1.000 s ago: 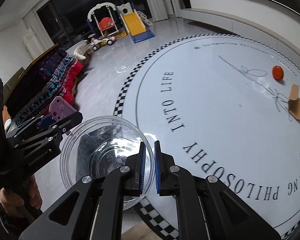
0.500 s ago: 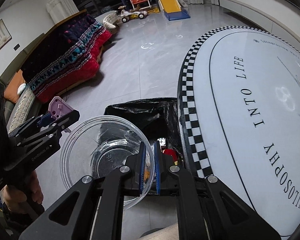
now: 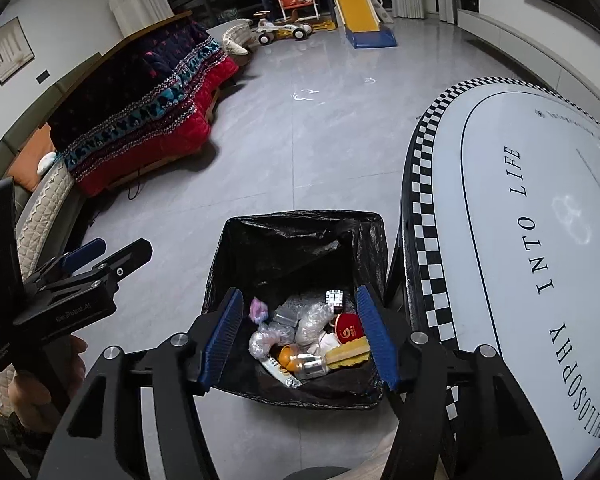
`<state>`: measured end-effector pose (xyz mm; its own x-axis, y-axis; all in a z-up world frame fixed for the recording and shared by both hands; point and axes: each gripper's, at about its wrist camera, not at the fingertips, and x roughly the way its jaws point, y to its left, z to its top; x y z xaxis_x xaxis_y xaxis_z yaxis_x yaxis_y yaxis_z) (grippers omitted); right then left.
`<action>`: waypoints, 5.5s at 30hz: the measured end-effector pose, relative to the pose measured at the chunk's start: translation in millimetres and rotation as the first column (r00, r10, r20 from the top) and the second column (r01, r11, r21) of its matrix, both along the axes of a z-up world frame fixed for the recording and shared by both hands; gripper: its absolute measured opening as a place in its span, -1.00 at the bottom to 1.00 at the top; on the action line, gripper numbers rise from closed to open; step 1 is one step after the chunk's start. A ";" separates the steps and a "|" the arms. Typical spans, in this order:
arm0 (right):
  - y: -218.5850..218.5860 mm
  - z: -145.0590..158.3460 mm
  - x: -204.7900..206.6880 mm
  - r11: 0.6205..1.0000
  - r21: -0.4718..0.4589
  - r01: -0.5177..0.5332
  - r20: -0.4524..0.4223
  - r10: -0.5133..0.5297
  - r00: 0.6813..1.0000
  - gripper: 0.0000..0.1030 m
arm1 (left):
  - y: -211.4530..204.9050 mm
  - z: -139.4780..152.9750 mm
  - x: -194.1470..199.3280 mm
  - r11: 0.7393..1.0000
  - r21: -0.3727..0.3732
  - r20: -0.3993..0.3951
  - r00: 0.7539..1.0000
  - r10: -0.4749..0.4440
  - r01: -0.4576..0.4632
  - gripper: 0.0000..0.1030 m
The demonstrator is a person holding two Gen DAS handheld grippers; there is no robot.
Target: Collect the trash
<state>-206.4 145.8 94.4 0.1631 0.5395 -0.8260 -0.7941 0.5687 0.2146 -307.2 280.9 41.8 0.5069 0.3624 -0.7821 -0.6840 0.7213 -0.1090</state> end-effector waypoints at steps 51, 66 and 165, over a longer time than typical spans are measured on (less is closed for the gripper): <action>-289.5 28.3 178.9 0.779 0.152 0.609 -0.052 -0.609 0.792 0.18 | -239.5 35.7 269.9 0.801 -0.002 -0.029 0.801 -0.598 0.598 0.89; -346.5 4.1 233.5 0.698 0.113 0.707 -0.080 -0.703 0.707 0.18 | -286.1 16.0 343.1 0.732 -0.054 -0.045 0.731 -0.681 0.679 0.89; -267.1 37.3 142.3 0.812 0.183 0.555 0.013 -0.566 0.824 -0.85 | -244.8 43.6 263.6 0.755 0.102 0.020 0.758 -0.652 0.647 -0.15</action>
<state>-64.2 -121.3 131.6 0.5283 0.4640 -0.7110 -0.3635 0.8804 0.3045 -43.6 36.1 85.4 0.6826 -0.0064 -0.7308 -0.0424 0.9979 -0.0484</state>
